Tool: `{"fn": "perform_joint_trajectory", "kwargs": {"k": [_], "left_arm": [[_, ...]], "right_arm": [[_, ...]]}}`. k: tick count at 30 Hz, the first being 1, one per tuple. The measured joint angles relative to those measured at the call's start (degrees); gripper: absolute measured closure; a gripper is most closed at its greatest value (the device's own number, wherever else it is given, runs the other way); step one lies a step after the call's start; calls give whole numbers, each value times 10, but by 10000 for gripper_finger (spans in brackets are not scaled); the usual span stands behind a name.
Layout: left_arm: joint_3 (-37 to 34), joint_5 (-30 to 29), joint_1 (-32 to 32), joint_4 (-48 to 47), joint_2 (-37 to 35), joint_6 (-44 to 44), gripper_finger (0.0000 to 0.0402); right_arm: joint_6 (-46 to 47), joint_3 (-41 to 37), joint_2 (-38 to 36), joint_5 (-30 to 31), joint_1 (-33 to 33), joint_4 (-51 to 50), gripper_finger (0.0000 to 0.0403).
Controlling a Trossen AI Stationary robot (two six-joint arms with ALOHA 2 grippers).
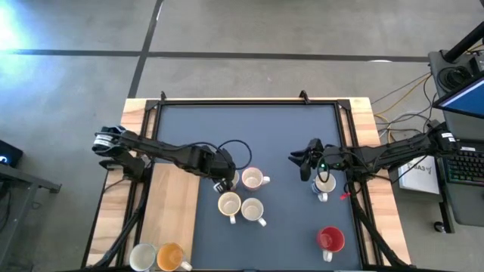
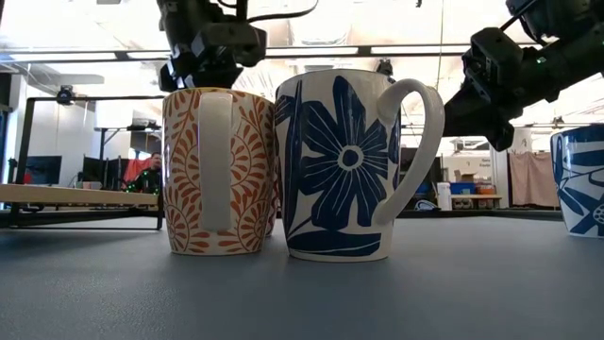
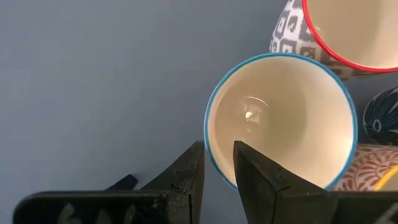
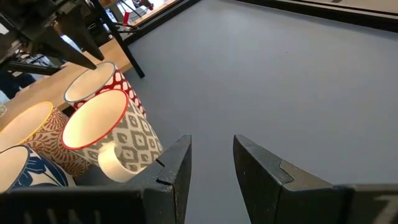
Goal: Place coffee mugs
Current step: Put the patterned red mug on the shelf
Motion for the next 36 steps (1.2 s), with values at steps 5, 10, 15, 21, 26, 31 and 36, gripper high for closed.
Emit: {"fn": "perform_joint_trajectory", "kwargs": {"k": [5, 10, 15, 21, 26, 31, 36], "left_arm": [[0, -18, 2, 10, 15, 5, 333], [0, -45, 4, 13, 32, -4, 333], [0, -45, 12, 21, 50, -30, 332], [0, -12, 16, 39, 75, -30, 314], [0, 3, 16, 48, 81, -28, 323], [2, 19, 17, 48, 80, -31, 387], [21, 22, 18, 45, 80, -24, 387]], "right_arm": [[0, 0, 0, 0, 0, 0, 296], [0, 0, 0, 0, 0, 0, 296], [0, 0, 0, 0, 0, 0, 296], [0, 0, 0, 0, 0, 0, 296], [0, 0, 0, 0, 0, 0, 296], [0, 0, 0, 0, 0, 0, 296], [0, 0, 0, 0, 0, 0, 296]]}}
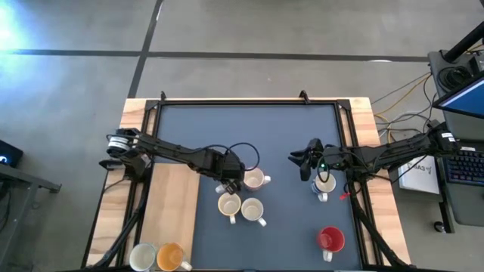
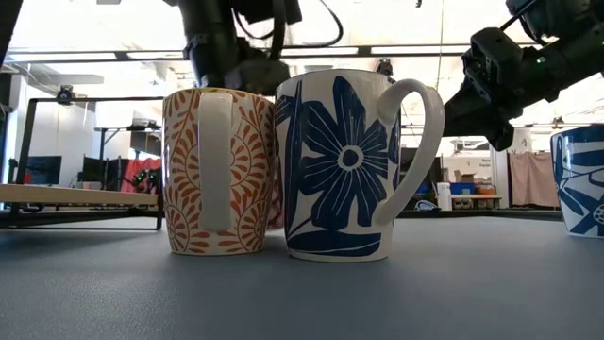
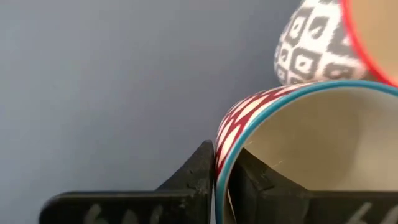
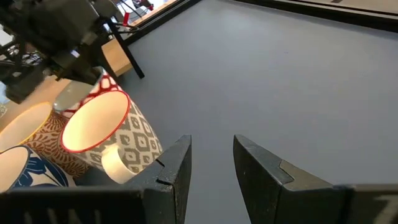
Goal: Place coffee mugs
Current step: Put the patterned red mug on the shelf
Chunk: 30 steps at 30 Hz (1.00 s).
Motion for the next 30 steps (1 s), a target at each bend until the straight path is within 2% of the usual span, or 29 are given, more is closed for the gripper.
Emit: {"fn": "perform_joint_trajectory", "kwargs": {"k": [4, 11, 19, 24, 30], "left_arm": [[37, -1, 5, -11, 0, 17, 394], [109, -17, 15, -102, -1, 52, 392], [183, 31, 6, -245, -9, 124, 392], [191, 34, -3, -283, -29, 115, 392], [164, 35, -42, -332, -70, 101, 392]], "right_arm": [[0, 0, 0, 0, 0, 0, 296], [0, 0, 0, 0, 0, 0, 296], [0, 0, 0, 0, 0, 0, 296], [0, 0, 0, 0, 0, 0, 296], [0, 0, 0, 0, 0, 0, 296]]}}
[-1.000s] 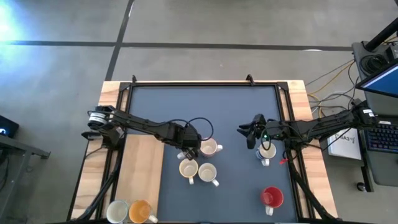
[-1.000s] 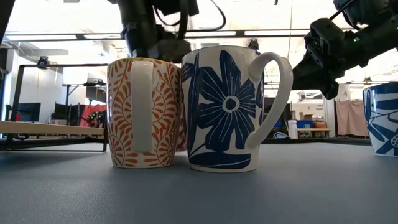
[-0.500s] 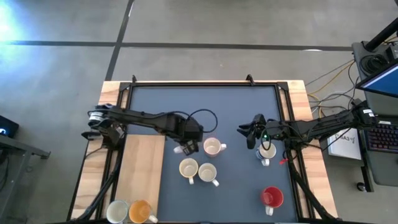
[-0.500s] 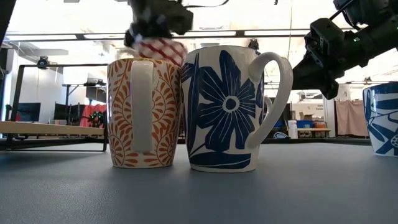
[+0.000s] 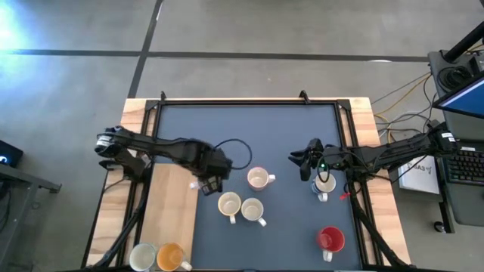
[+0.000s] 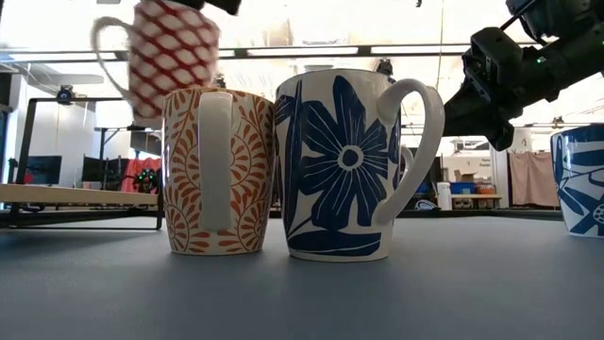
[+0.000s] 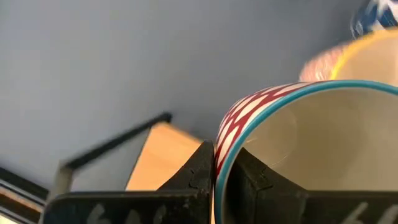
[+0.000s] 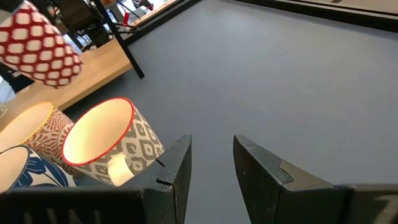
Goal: Place coffee mugs
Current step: Put the patterned red mug on the shelf
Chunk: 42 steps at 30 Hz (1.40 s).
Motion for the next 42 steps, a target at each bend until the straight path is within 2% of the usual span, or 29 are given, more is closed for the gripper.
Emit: {"fn": "perform_joint_trajectory", "kwargs": {"k": [4, 10, 14, 22, 36, 42], "left_arm": [[-64, 3, -40, 4, -62, -41, 392], [-164, 49, -105, 16, -164, -139, 390], [-216, 59, -162, 17, -223, -193, 390], [-307, 83, -294, 23, -313, -190, 389], [-365, 83, -430, 65, -336, -159, 389], [-365, 62, -444, 69, -336, -161, 388]], "right_arm": [[0, 0, 0, 0, 0, 0, 296], [0, 0, 0, 0, 0, 0, 296], [0, 0, 0, 0, 0, 0, 296], [0, 0, 0, 0, 0, 0, 296], [0, 0, 0, 0, 0, 0, 296], [0, 0, 0, 0, 0, 0, 296]]}}
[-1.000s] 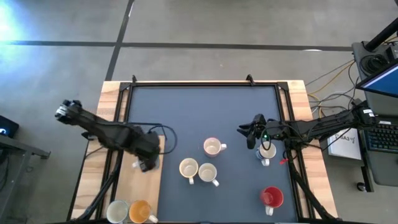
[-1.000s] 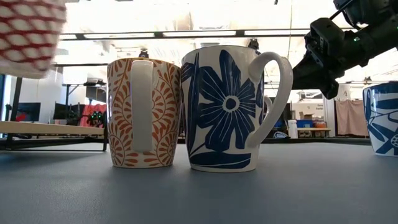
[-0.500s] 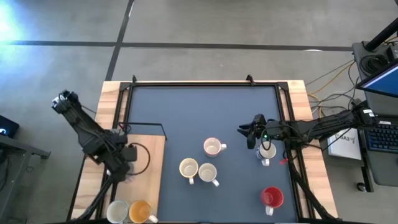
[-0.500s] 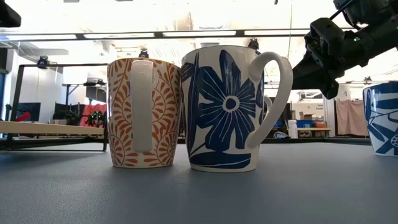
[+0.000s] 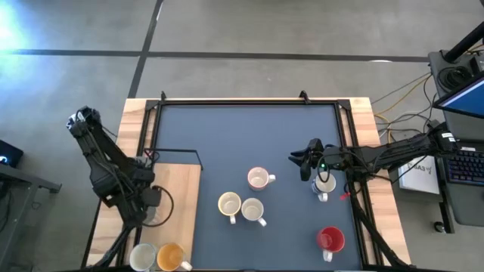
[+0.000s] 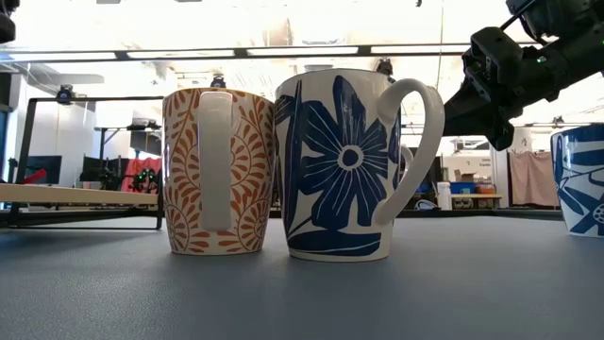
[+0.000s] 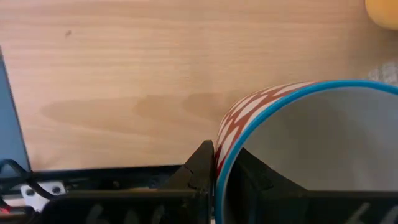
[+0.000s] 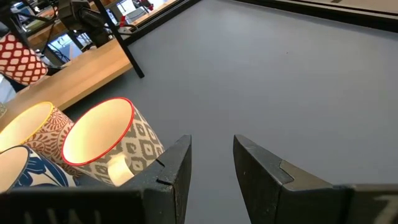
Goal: Place coffee mugs
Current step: Put the patterned red mug on the shelf
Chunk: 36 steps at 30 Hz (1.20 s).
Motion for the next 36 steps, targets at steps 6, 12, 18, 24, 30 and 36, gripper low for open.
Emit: {"fn": "perform_joint_trajectory", "kwargs": {"k": [6, 12, 18, 24, 30, 36], "left_arm": [[-1, 2, 0, 4, 11, 21, 388], [-1, 6, -1, 22, 34, 18, 386], [-1, 4, -1, 43, 50, 18, 380], [-1, 3, -1, 69, 52, 1, 380], [-5, 23, -1, 93, 52, -22, 379], [-20, 36, -1, 94, 52, -26, 379]], "right_arm": [[0, 0, 0, 0, 0, 0, 296], [0, 0, 0, 0, 0, 0, 296], [0, 0, 0, 0, 0, 0, 296], [0, 0, 0, 0, 0, 0, 296], [0, 0, 0, 0, 0, 0, 296], [0, 0, 0, 0, 0, 0, 296]]}}
